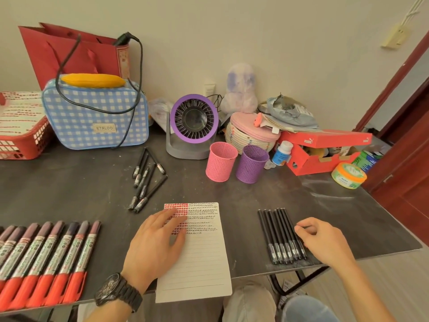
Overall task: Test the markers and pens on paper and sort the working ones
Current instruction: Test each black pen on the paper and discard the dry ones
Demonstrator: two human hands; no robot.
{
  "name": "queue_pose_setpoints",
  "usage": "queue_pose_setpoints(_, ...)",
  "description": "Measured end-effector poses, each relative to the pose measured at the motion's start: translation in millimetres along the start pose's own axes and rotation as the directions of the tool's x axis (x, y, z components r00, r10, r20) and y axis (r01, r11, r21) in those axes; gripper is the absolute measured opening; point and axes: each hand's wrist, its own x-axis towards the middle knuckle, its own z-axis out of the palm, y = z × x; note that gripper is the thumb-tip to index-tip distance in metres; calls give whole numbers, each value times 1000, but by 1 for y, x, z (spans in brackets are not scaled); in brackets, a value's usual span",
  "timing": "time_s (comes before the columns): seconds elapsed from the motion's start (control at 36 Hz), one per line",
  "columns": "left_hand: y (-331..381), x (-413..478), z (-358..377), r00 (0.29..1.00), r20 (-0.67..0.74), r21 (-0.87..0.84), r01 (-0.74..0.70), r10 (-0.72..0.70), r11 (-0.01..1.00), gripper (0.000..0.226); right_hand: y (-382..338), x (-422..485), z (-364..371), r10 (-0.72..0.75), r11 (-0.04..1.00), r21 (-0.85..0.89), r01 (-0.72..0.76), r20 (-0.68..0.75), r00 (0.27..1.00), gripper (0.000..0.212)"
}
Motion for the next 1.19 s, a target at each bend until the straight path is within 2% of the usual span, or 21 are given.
queue_pose_setpoints(0.11,2,-1,-4,1000,17,-5,6,-6,1000,40,-19,-11,7,-95,995,21,100,-167,981,9)
queue_pose_setpoints(0.25,6,-2,-7,1000,-5,-3,13,-13,1000,41,-60,-34,30,-243,949,120,293,-316,917,15)
queue_pose_setpoints(0.31,7,-3,-8,1000,-9,2,12,-12,1000,42,-77,-42,45,-306,918,155,365,-309,901,17)
queue_pose_setpoints(0.42,7,-2,-8,1000,-8,-7,7,-7,1000,43,-104,-48,76,-416,871,198,449,-189,890,19)
queue_pose_setpoints(0.61,9,-3,-9,1000,-22,-38,-8,7,999,43,-128,-45,120,-486,844,212,492,-82,870,30)
queue_pose_setpoints(0.69,9,-3,-7,1000,-30,-48,-9,8,999,42,-129,-47,131,-480,847,214,487,-86,873,33)
queue_pose_setpoints(0.81,9,-2,-3,998,-53,-51,-19,16,998,41,-126,-48,138,-491,854,134,502,-105,865,32)
queue_pose_setpoints(1.03,6,5,-9,999,-48,-83,-22,18,996,35,-121,-46,143,-523,827,133,546,-175,834,30)
queue_pose_setpoints(1.19,-11,32,-41,994,-104,168,36,-19,985,36,-118,-43,149,-523,822,149,550,-186,832,31)
